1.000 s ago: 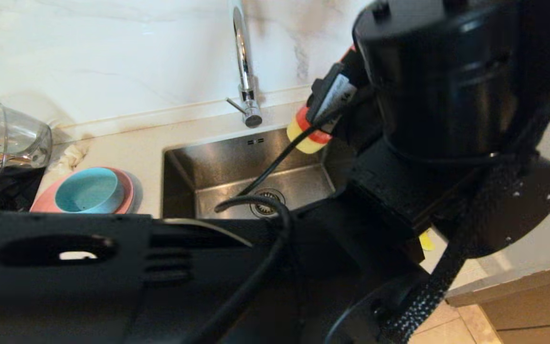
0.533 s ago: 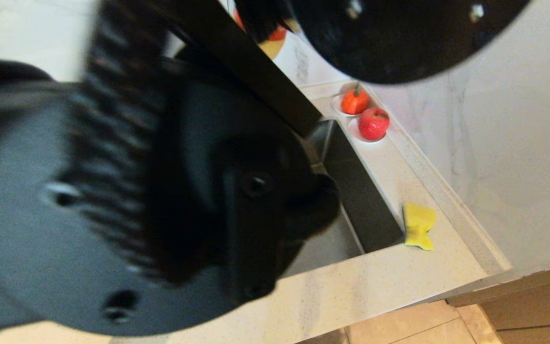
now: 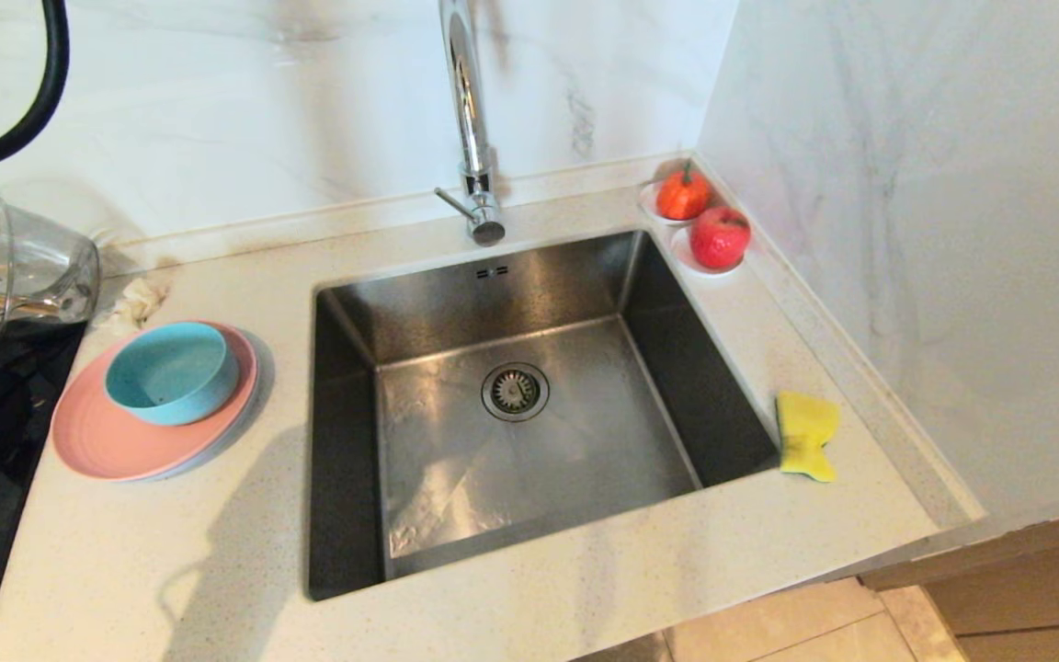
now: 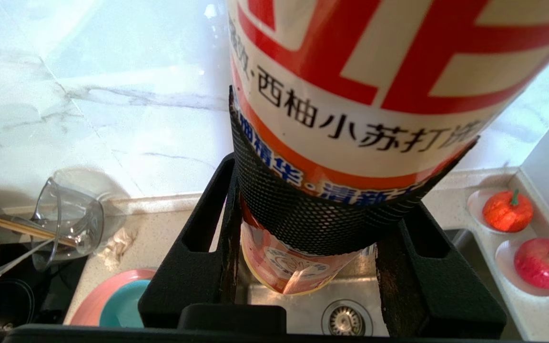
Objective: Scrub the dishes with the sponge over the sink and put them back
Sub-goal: Place the dish soap on the table
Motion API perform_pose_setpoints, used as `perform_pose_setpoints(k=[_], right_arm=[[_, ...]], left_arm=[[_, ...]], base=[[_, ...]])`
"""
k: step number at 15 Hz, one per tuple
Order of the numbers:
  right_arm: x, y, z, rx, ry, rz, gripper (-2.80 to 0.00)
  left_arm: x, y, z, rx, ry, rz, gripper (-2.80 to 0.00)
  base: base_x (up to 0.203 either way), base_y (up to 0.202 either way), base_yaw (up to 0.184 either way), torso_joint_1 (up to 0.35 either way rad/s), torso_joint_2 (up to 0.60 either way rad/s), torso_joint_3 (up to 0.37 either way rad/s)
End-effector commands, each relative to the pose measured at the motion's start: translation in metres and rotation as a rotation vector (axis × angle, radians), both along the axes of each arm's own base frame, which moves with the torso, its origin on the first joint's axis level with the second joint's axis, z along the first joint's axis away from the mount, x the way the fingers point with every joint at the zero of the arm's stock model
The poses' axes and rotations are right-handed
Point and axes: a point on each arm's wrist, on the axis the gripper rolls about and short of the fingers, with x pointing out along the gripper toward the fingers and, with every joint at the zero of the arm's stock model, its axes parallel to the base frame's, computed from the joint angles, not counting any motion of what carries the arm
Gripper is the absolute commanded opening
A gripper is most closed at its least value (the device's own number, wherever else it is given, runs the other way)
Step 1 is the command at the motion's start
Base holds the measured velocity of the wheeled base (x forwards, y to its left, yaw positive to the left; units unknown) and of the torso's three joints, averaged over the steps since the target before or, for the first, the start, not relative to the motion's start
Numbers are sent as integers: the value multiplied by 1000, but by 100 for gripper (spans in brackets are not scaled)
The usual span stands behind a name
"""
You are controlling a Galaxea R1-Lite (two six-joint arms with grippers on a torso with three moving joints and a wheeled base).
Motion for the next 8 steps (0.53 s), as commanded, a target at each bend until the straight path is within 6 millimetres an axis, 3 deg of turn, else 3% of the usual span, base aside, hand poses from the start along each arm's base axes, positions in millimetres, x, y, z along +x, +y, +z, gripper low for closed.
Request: perform_pose_setpoints(k=[1,8], right_arm=[[0,0,0,0,-1,1,-280],[0,0,0,0,-1,1,-280]], left_arm=[[-2,6,3,-17,-1,7,-280],[-3,9,3,-90,-4,20,-280]], base=[[0,0,0,0,0,0],[0,0,0,0,0,0]])
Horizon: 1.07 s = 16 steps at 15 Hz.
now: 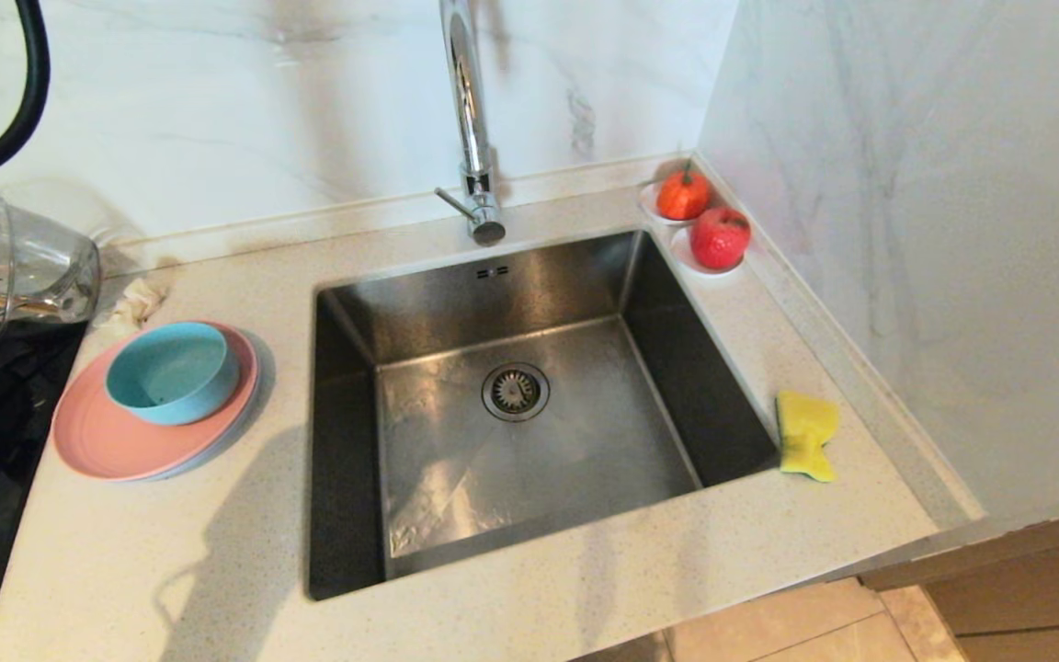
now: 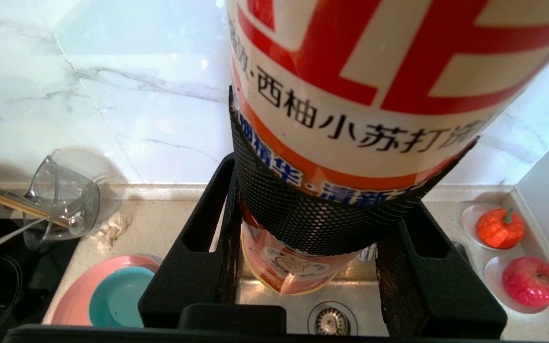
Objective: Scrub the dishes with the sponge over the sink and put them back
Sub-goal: Place the dish soap on the table
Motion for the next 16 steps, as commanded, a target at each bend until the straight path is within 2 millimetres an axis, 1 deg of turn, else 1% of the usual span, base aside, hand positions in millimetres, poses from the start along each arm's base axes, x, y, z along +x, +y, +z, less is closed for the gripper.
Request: perform_pose_setpoints(k=[1,2,4,5,7,8,9,10,12,14,16], right_arm=[[0,0,0,0,-1,1,-280],[0,0,0,0,-1,1,-280],[0,0,0,0,-1,1,-280],[0,0,0,0,-1,1,-280],[0,0,0,0,-1,1,-280],[0,0,0,0,-1,1,-280],[0,0,0,0,-1,1,-280],[0,0,0,0,-1,1,-280],[0,0,0,0,-1,1,-280],[0,0,0,0,-1,1,-280],[0,0,0,0,-1,1,-280]], left_arm=[[1,4,0,16,-10,3,-280],[0,11,-1,45,-29,-1,-280],[1,14,-1,59,-41,-3,-280],[2,17,2,54,-60,-7,-280],[22,34,12,158,-174,-36,-280],[35,46,15,232,-247,-103,-280],[43,59,16,248,-266,-160,-280],[45,71,18,240,-275,-227,-280],[54,98,16,198,-237,-284,-280],[54,117,12,163,-191,-361,-280],[62,153,3,110,-128,-356,-280]], base=[[0,0,0,0,0,0],[0,0,0,0,0,0],[0,0,0,0,0,0],[0,0,0,0,0,0],[0,0,0,0,0,0],[0,0,0,0,0,0],[0,0,0,0,0,0],[0,0,0,0,0,0],[0,0,0,0,0,0],[0,0,0,0,0,0],[0,0,0,0,0,0]])
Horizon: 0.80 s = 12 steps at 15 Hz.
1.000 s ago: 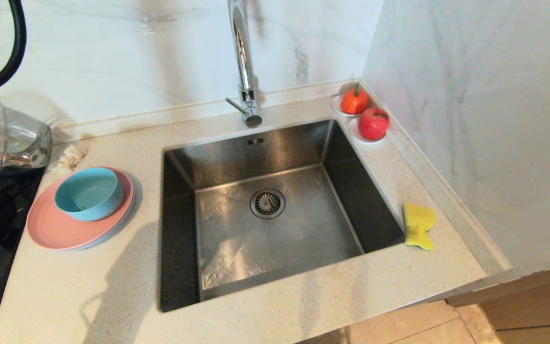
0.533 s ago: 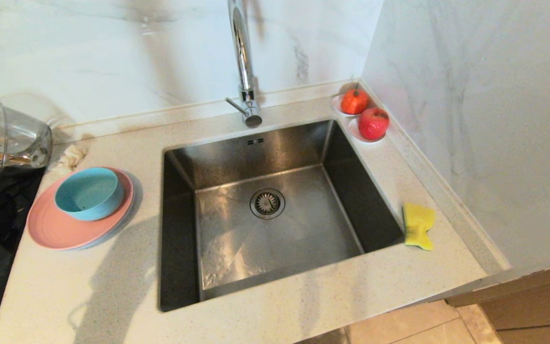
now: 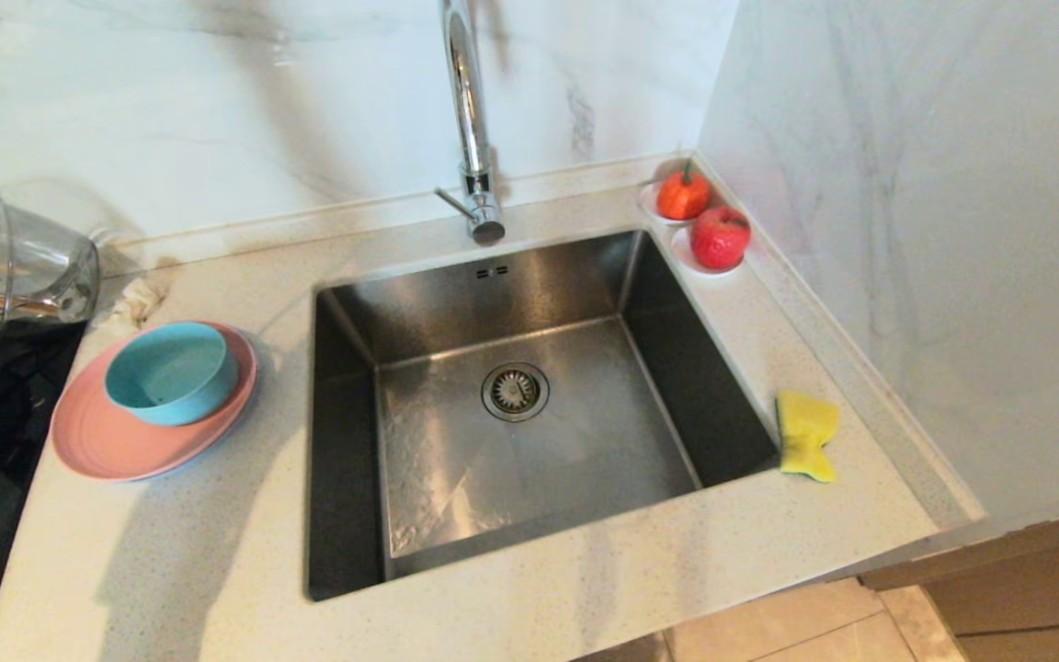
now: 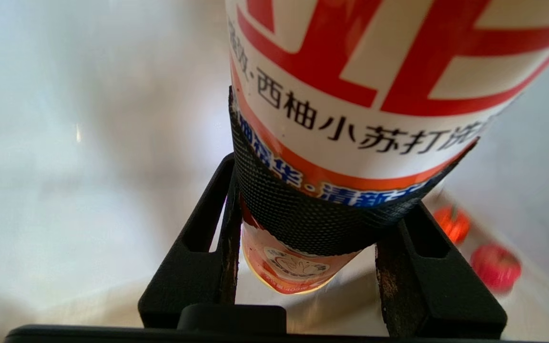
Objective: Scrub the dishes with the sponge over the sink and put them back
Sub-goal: Place the dish soap on the table
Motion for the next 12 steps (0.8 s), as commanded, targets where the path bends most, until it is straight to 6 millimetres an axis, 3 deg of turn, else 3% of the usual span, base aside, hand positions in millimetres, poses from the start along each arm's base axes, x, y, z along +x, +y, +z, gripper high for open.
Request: perform_pose_setpoints(k=[1,3,4,7,12], right_arm=[[0,0,0,0,-1,1,-280],[0,0,0,0,-1,1,-280],[0,0,0,0,-1,1,-280],[0,0,0,0,-1,1,-280],[0,0,0,0,-1,1,-280]], left_arm=[[-3,45,-11,-76,76,-5,-280],[3,57,-28,-173,116,-45,-280],[9,64,-28,-226,50,-13,-280],[37,80,-50,-326,-1,183,-280],[73,123,-96,-325,130,404,-280]], base=[[0,0,0,0,0,0],[0,0,0,0,0,0],[0,0,0,0,0,0],[0,0,0,0,0,0],[0,0,0,0,0,0]])
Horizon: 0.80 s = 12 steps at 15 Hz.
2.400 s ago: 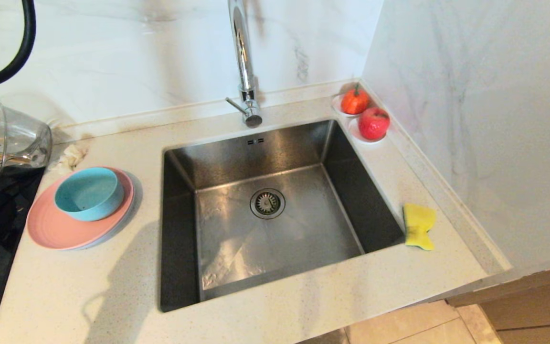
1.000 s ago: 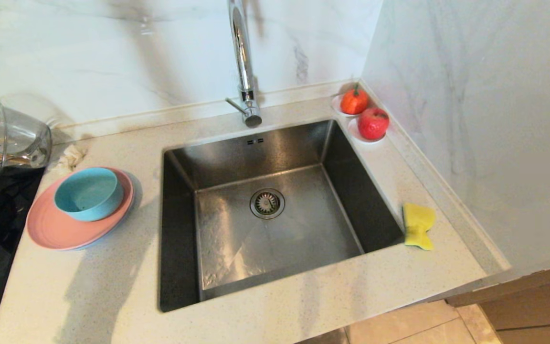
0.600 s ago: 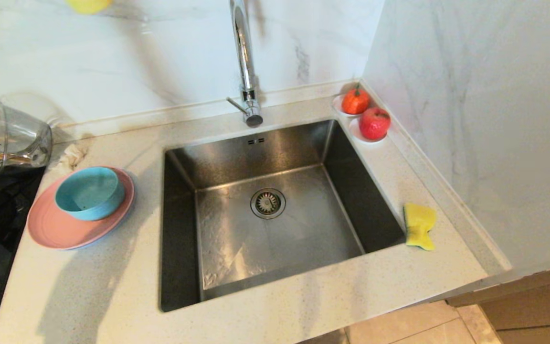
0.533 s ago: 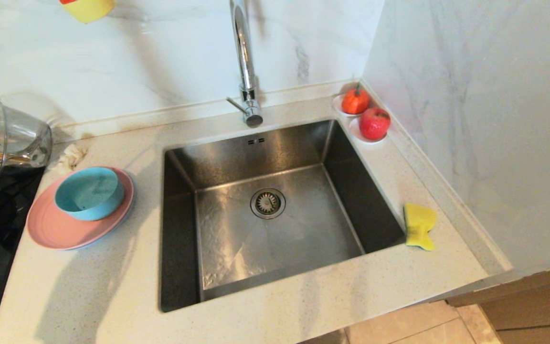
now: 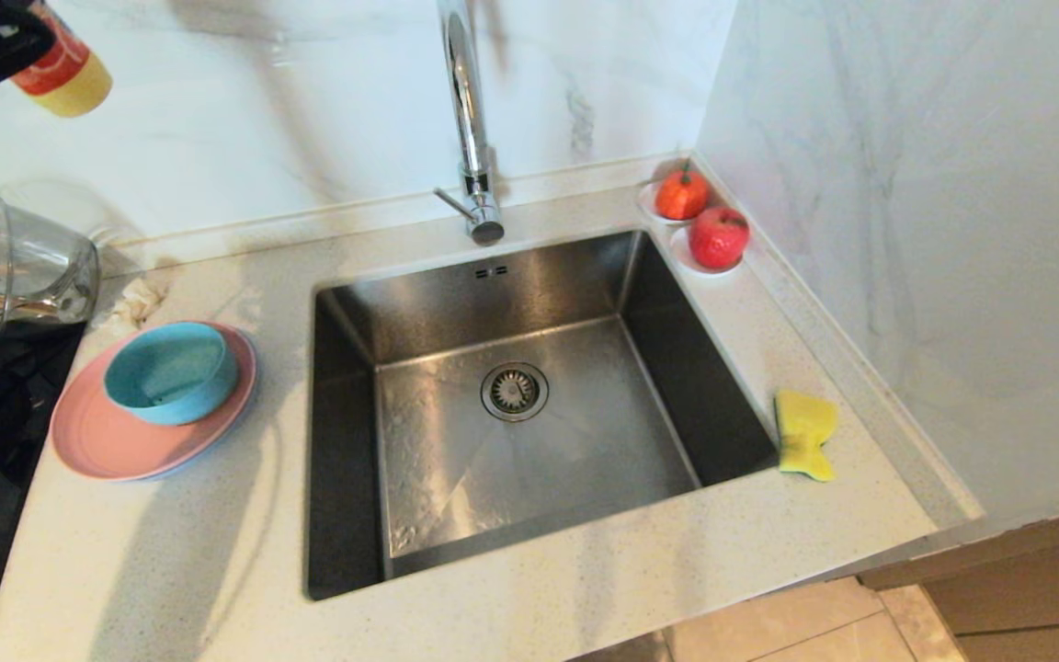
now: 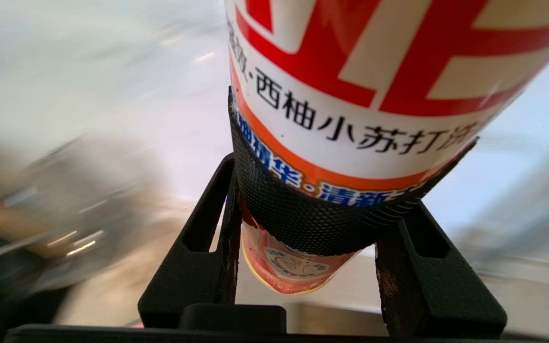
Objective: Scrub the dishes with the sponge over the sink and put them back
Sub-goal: Place the dish soap on the table
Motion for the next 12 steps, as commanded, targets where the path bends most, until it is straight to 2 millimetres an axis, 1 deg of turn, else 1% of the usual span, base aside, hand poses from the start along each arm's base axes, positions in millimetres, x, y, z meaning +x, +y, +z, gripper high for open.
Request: perform_pose_setpoints(k=[1,3,5,8,12], right_arm=[[0,0,0,0,-1,0,-280],[0,0,0,0,-1,0,-280],[0,0,0,0,-1,0,-280],[0,0,0,0,-1,0,-280],[0,0,0,0,-1,0,-280]], left_arm=[[24,19,-25,-23,71,71,-280],[44,31,-45,-43,84,107,-280],[55,39,-59,-44,95,135,-280],[90,53,-100,-50,118,192,-280],[120,65,-140,-55,156,247,-280]], base=[[0,0,0,0,0,0],[0,0,0,0,0,0],[0,0,0,0,0,0],[0,0,0,0,0,0],[0,0,0,0,0,0]])
